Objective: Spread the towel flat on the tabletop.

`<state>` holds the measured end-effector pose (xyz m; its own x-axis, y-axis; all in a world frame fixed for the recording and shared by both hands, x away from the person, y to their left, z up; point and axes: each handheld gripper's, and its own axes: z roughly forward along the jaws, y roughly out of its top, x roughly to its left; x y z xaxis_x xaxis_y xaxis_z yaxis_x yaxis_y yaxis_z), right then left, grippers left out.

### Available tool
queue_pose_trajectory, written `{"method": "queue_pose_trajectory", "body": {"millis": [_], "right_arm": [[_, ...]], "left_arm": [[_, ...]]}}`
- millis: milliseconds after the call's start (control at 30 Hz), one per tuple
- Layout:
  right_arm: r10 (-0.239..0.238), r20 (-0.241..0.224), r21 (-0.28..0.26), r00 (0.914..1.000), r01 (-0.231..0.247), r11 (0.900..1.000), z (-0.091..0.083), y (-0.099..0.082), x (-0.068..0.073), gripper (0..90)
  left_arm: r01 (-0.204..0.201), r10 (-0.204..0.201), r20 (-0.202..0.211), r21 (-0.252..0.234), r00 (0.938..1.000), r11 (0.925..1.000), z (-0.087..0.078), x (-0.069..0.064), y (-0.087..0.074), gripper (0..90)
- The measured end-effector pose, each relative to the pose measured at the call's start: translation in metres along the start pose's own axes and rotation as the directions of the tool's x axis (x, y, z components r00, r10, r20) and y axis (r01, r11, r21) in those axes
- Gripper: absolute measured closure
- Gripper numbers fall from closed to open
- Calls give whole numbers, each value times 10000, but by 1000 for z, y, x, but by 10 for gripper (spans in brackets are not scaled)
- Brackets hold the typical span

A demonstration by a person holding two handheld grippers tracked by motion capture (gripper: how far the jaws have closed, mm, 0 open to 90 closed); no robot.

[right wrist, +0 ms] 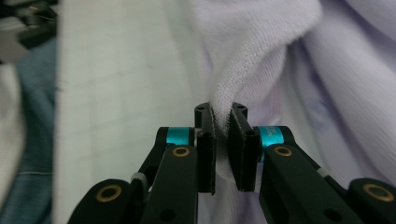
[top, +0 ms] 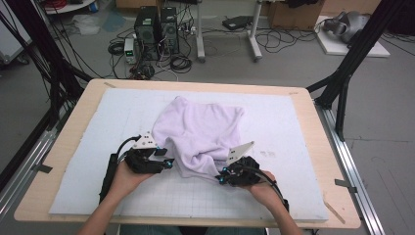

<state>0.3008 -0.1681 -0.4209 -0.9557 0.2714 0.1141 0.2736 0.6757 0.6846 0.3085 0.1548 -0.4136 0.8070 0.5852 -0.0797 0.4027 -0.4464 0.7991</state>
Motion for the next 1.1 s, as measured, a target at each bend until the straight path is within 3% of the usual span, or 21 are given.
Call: {"method": "queue_pose_trajectory", "body": {"millis": [67, 133, 233, 300, 433, 567, 667, 733, 767, 800, 867, 1000, 1100], "right_arm": [[-222, -531, -477, 9983, 197, 9987, 2, 7, 7, 828], [-558, -568, -500, 9968, 530, 9973, 4, 13, 11, 806], [-397, -17, -562, 9992, 395, 9976, -2, 14, 7, 690], [-27, 557, -871, 9984, 76, 9962, -12, 10, -1, 665], [678, 1859, -1097, 9802, -478, 9928, -29, 2, -21, 648], [1314, 2307, -1009, 9641, -1106, 9887, -25, -3, -39, 605], [1269, 2514, -440, 9595, -1197, 9918, -12, -4, -46, 620], [1181, 2467, -217, 9619, -1163, 9930, -6, -3, -48, 764], [1173, 2061, -284, 9715, -1139, 9931, -6, -4, -49, 852], [1103, 1833, -456, 9768, -1036, 9936, -8, -3, -49, 860], [1090, 1777, -749, 9780, -970, 9925, -17, 0, -46, 864], [879, 2115, -1045, 9734, -669, 9923, -41, 9, -41, 866], [1067, 2427, -1312, 9642, -763, 9884, -58, 11, -46, 867]], "left_arm": [[-227, 226, 134, 85, 9997, 9997, 8, -7, 1, 507], [-435, 426, 261, 346, 9988, 9985, 20, -13, 2, 503], [-639, 613, 373, 715, 9974, 9954, 37, -18, 1, 507], [-670, 643, 295, 996, 9975, 9928, 46, -20, 0, 568], [-770, 743, 308, 961, 9968, 9924, 48, -20, 0, 794], [-802, 758, 512, 896, 9958, 9927, 33, -19, -1, 850], [-938, 899, 461, 900, 9949, 9915, 18, -17, -4, 857], [-877, 853, 343, 784, 9958, 9931, 6, -13, -4, 859], [-723, 703, 342, 627, 9969, 9954, -1, -10, -4, 859], [-604, 584, 420, 470, 9974, 9971, -8, -7, -3, 859], [-494, 484, 400, 256, 9980, 9984, -22, -3, 0, 859], [-571, 571, 26, 45, 9984, 9984, -44, 7, 11, 859], [-441, 435, -380, -143, 9983, 9989, -50, 17, 17, 859]]}}
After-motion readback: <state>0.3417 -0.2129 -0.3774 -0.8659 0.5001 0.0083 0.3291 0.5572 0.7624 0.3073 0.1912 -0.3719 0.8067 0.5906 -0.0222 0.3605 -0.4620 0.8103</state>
